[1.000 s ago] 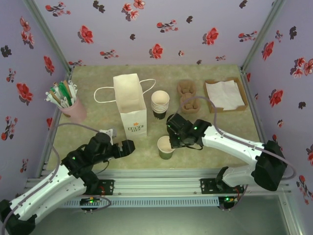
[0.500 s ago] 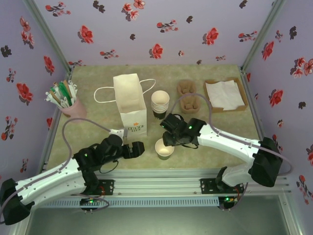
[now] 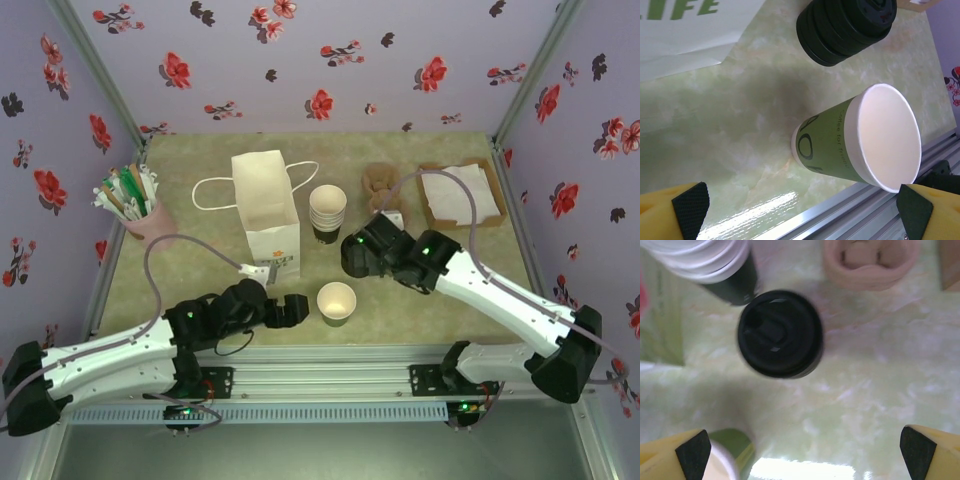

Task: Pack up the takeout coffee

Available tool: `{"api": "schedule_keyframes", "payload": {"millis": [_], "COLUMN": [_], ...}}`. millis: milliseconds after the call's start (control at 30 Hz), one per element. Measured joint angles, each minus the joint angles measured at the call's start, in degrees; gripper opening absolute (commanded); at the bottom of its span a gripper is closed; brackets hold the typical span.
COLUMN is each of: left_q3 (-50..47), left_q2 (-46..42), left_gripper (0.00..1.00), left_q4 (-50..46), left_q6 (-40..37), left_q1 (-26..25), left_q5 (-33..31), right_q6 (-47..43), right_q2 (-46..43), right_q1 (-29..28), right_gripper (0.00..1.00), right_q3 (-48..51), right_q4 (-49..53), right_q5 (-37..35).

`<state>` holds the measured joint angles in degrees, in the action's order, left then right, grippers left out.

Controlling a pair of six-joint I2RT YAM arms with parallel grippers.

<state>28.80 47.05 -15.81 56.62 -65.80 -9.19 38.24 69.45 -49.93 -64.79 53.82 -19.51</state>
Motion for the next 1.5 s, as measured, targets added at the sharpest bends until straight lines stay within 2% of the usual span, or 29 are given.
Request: {"api": "schedule_keyframes", "payload": {"millis": [167, 367, 567, 900, 1100, 1500], "left_q3": [0.6, 0.6, 0.0, -0.9, -1.2, -1.9], "left_q2": [1.4, 1.5, -1.0, -5.4, -6.4, -8.9], "left_gripper": [0.99, 0.99, 0.99, 0.99, 0.99, 0.99], "left_q4": [1.1, 1.9, 1.9, 0.3, 0.2, -1.8], "left_q6": [-0.1, -0.1, -0.2, -1.6, -2.1, -3.0], "left_q1": [-1.2, -1.3, -1.3, -1.3, -1.3, -1.3], "left_q5": [-1.2, -1.8, -2.2, -2.9, -2.9, -3.7], "right_q6": [-3.7, -7.5, -10.4, -13.1, -13.4, -12.7], "right_q2": [2.7, 10.5, 18.4, 26.7, 29.9, 32.5], "right_q1": [4.3, 6.9, 7.1, 7.2, 7.2, 7.2], "right_gripper": [0.99, 0.99, 0.99, 0.87, 0.80, 0.77], "right_q3": [-2.0, -7.4, -12.2, -17.1, -19.0, -20.4], "right_q4": [-0.2, -0.7, -1.7, -2.1, -1.6, 1.8], "right_q5": [-1.1, -0.5, 0.7, 4.8, 6.9, 7.1]}}
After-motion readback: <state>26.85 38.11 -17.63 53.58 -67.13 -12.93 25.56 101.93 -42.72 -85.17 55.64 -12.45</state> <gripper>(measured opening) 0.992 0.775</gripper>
